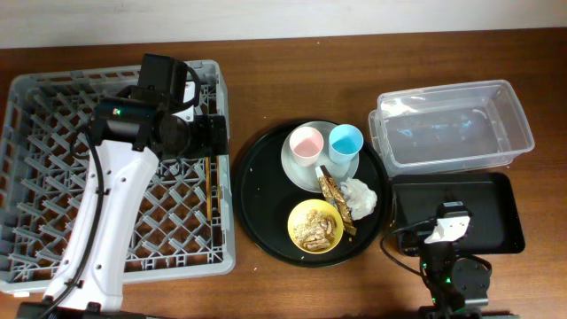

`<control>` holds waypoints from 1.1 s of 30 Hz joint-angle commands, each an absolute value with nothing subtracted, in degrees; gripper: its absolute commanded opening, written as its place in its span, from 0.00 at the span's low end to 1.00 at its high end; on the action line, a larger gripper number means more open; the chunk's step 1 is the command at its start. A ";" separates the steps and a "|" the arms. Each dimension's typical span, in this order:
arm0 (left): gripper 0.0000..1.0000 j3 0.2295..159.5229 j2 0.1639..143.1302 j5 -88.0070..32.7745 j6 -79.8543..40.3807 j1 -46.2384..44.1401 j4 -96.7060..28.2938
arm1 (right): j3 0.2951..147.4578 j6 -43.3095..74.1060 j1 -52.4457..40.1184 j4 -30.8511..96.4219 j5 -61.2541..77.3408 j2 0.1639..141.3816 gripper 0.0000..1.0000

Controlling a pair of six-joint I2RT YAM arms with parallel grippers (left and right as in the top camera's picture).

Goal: Sort waste into correct bins and load items into the dishwasher rack
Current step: 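Reach the right gripper to the tray and grasp the white tissue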

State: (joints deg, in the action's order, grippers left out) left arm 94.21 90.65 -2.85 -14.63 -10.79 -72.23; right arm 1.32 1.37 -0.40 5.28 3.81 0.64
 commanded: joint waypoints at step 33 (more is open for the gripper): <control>0.99 94.94 90.61 -3.44 -14.76 -10.70 -72.29 | 63.59 23.75 -23.79 59.88 -3.27 77.17 0.99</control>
